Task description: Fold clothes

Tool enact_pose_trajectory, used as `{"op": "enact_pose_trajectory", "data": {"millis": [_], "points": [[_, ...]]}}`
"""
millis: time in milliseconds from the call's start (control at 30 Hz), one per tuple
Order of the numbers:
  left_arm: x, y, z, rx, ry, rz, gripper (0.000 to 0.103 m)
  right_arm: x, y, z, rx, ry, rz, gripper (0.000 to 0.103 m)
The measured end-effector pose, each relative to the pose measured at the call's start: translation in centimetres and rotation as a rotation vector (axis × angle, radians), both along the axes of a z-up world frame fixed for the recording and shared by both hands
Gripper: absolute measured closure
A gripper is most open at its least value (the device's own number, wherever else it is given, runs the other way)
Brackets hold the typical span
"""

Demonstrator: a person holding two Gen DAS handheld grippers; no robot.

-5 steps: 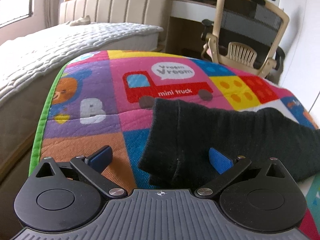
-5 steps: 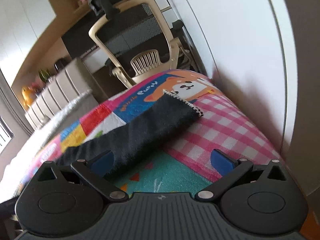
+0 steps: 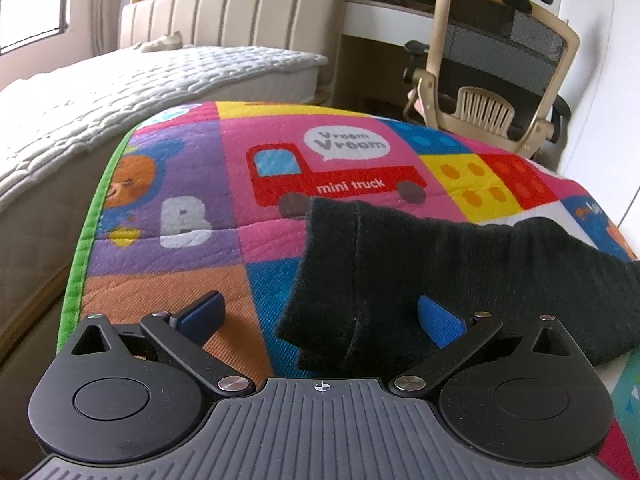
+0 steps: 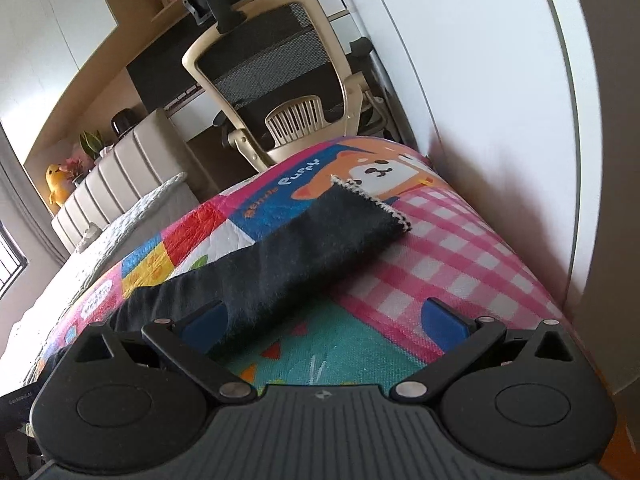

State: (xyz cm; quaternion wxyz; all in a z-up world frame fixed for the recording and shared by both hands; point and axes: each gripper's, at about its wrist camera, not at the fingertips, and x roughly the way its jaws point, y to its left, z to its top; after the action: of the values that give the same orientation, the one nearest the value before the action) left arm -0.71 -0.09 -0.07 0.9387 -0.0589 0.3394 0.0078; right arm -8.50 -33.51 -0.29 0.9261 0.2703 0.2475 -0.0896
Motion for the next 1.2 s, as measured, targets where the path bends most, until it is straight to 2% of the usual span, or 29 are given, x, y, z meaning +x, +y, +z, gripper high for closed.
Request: {"op": "enact_pose_trajectory", "data": {"millis": [267,333,367,400,467,567,633,667,700,867,933,1000,1067,1133,1200], "points": [[0.3,-0.1,0.0,0.003,0.001,0.005,0.0,-2.5,2.0,1.3,-0.197,-0.007,0.112,0.002],[0.4,-0.1,0.0,-0.005,0.028,0.005,0.0,-2.4,5.1,1.9,-0.339,-0.038,0.208,0.012],[0.9,-0.2,0.1,-0.06,0.168,0.007,0.0,-2.0,7.0,2.0,-0.415,-0.057,0.267,0.024],[1.1,-0.3,0.2,-0.072,0.191,0.007,0.0,-1.4,8.5,2.0,-0.457,-0.066,0.33,0.041],[1.3,-0.5,0.2,-0.056,0.146,0.007,0.0,-0.3,11.0,1.9,-0.492,-0.069,0.46,0.064],[1.7,-1.0,0.2,-0.038,0.099,0.007,0.0,1.1,15.5,1.8,-0.573,-0.1,0.623,0.064],[1.8,-1.1,0.1,-0.031,0.065,0.006,0.0,1.6,18.5,1.6,-0.669,-0.124,0.707,0.057],[1.7,-1.1,0.0,-0.025,0.041,0.006,0.0,1.9,19.9,1.5,-0.72,-0.135,0.748,0.049],[1.8,-1.1,-0.1,-0.027,0.03,0.005,0.0,2.1,21.0,1.4,-0.756,-0.135,0.788,0.047],[1.8,-0.6,0.0,-0.062,0.003,-0.009,0.0,3.8,25.2,-0.1,-0.859,-0.123,0.923,0.047],[1.3,-0.1,0.2,-0.084,-0.022,-0.03,0.0,3.8,26.1,-0.5,-0.889,-0.13,0.921,0.056],[0.3,0.0,0.8,-0.032,-0.08,-0.079,0.0,3.7,25.8,-0.1,-0.879,-0.14,0.9,0.076],[-1.4,-0.5,1.6,0.114,-0.171,-0.152,0.0,3.7,25.2,0.7,-0.866,-0.156,0.863,0.087],[-3.0,-1.3,2.4,0.24,-0.291,-0.227,0.0,4.2,24.6,1.6,-0.866,-0.166,0.826,0.09],[-4.0,-2.0,2.8,0.335,-0.364,-0.287,0.0,4.9,23.6,2.1,-0.842,-0.163,0.8,0.091]]}}
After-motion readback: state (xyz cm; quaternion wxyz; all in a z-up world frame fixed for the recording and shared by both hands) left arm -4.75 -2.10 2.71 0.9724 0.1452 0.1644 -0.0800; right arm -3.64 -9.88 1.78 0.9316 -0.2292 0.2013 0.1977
